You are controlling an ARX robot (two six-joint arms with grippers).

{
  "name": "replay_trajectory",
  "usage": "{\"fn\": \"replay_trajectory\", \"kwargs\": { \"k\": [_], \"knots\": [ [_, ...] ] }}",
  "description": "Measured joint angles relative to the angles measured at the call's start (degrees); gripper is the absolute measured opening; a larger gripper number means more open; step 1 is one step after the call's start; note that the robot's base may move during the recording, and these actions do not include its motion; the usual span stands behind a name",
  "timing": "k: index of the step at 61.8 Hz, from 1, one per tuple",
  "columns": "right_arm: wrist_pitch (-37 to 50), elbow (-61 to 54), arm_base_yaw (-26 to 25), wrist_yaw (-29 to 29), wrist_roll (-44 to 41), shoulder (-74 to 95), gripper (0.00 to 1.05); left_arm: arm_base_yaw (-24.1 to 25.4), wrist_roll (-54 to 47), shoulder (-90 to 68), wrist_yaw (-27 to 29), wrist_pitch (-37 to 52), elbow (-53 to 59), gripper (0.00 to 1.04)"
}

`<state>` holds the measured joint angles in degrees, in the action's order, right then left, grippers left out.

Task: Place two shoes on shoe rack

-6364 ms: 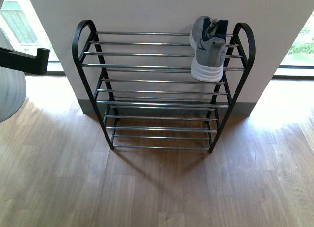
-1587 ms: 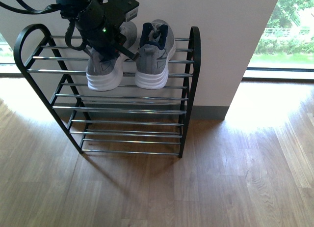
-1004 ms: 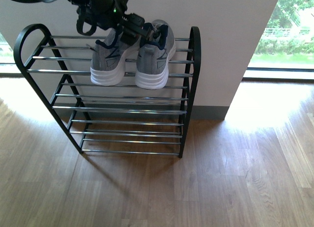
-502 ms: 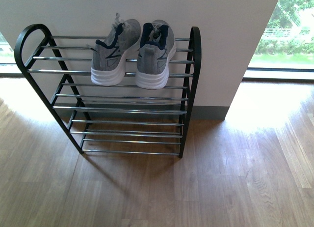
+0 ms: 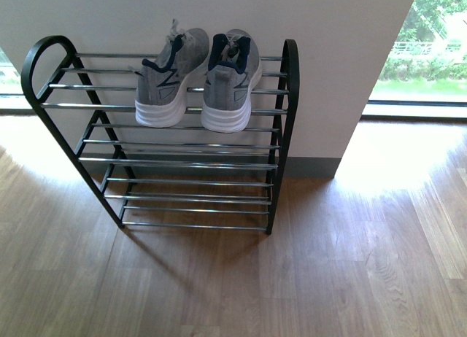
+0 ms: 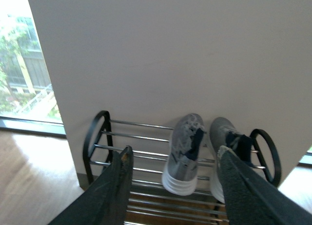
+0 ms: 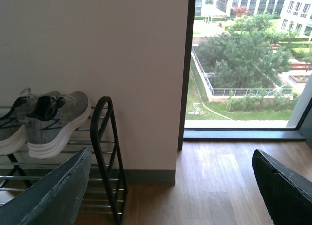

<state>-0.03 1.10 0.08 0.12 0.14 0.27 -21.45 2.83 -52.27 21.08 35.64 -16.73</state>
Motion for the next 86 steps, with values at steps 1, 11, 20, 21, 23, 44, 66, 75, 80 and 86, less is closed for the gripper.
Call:
{"fn": "replay_trajectory", "kwargs": {
  "k": [1, 11, 20, 21, 23, 44, 66, 75, 80, 86],
  "knots": [
    [0.0, 0.0, 0.0, 0.0, 0.0, 0.0, 0.96, 0.3, -0.2, 0.4, -0.4, 0.0, 0.4, 0.35],
    [0.0, 0.0, 0.0, 0.0, 0.0, 0.0, 0.96, 4.9, -1.7, 5.8, -5.2, -1.1, 5.3, 0.08],
    [0.0, 0.0, 0.0, 0.0, 0.0, 0.0, 0.96, 8.6, -2.0, 10.8, -8.6, -2.9, 8.3, 0.01],
    [0.0, 0.0, 0.0, 0.0, 0.0, 0.0, 0.96, 8.8, -2.0, 11.1, -8.9, -3.0, 8.5, 0.01],
    [0.0, 0.0, 0.0, 0.0, 0.0, 0.0, 0.96, 9.5, -2.1, 12.1, -9.5, -3.5, 9.0, 0.01],
    [0.0, 0.0, 0.0, 0.0, 0.0, 0.0, 0.96, 20.0, -2.3, 25.2, -20.5, -11.7, 13.8, 0.01],
    [0.0, 0.0, 0.0, 0.0, 0.0, 0.0, 0.96, 21.2, -2.3, 34.1, -21.1, -17.4, 16.0, 0.01],
    [0.0, 0.0, 0.0, 0.0, 0.0, 0.0, 0.96, 21.2, -2.3, 36.8, -21.1, -20.0, 16.0, 0.01],
    [0.0, 0.0, 0.0, 0.0, 0.0, 0.0, 0.96, 21.2, -2.3, 38.2, -21.1, -21.5, 16.0, 0.01],
    [0.0, 0.0, 0.0, 0.0, 0.0, 0.0, 0.96, 21.2, -2.3, 39.6, -21.1, -22.9, 16.0, 0.01]
  ]
}}
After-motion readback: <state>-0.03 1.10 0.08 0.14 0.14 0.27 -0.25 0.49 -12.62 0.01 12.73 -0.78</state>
